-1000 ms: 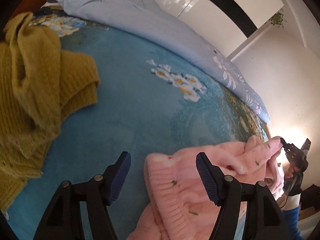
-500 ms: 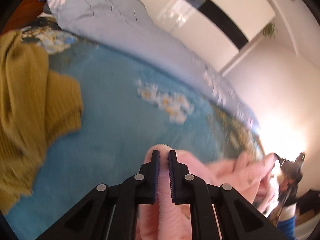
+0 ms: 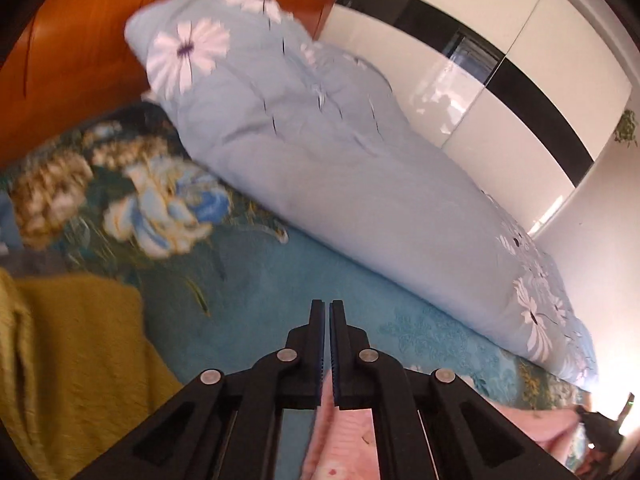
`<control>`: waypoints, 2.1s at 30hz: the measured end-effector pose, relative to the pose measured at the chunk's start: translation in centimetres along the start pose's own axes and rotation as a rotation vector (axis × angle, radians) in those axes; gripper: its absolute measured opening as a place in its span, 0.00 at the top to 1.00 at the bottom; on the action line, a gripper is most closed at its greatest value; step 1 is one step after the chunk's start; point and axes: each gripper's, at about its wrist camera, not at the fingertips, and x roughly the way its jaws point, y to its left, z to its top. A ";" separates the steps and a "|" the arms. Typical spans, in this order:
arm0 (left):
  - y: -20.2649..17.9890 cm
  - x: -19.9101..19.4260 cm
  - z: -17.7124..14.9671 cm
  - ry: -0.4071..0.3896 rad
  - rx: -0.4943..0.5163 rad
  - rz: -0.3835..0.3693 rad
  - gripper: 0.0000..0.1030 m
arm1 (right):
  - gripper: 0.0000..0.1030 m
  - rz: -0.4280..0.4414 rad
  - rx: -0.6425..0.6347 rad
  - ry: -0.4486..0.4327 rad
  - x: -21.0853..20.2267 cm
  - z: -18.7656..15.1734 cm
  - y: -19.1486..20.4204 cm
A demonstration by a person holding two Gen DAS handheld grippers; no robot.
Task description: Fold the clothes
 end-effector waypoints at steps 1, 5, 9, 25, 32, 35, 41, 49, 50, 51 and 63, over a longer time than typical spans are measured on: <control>0.4 0.8 -0.6 0.026 -0.009 -0.012 0.97 | 0.91 -0.014 -0.012 0.011 0.9 -0.5 0.4; 0.0 1.5 -3.7 0.129 0.053 -0.042 0.97 | 0.87 -0.072 -0.076 0.021 1.8 -1.4 1.3; -1.4 -1.3 -6.0 0.160 0.094 -0.107 0.95 | 0.36 0.012 -0.154 0.008 -0.9 -1.4 1.6; 2.5 -17.1 -23.6 0.198 0.029 -0.137 0.35 | 0.31 0.057 -0.288 0.080 -20.1 -20.7 -9.1; 2.9 -20.3 -26.1 0.176 -0.066 -0.168 0.34 | 0.35 0.019 -0.215 0.131 -16.1 -22.9 -9.5; 3.3 -21.5 -26.4 0.170 -0.076 -0.155 0.32 | 0.92 -0.014 -0.169 0.119 -16.3 -22.6 -10.4; 3.7 -22.1 -26.9 0.178 -0.075 -0.128 0.31 | 0.92 0.161 -0.118 -0.054 -24.9 -19.9 -11.2; 2.9 -20.4 -27.6 0.216 -0.090 -0.136 0.30 | 0.92 0.098 -0.078 -0.351 -35.5 -12.3 -14.0; 2.7 -20.0 -27.8 0.231 -0.089 -0.140 0.30 | 0.92 0.058 -0.053 -0.353 -35.0 -11.2 -14.9; 2.5 -19.7 -27.9 0.246 -0.089 -0.142 0.30 | 0.92 0.011 -0.027 -0.338 -33.8 -10.3 -16.0; 1.6 -15.3 -25.4 0.260 -0.066 -0.121 0.27 | 0.64 -0.200 0.192 -0.214 -22.6 -8.4 -25.3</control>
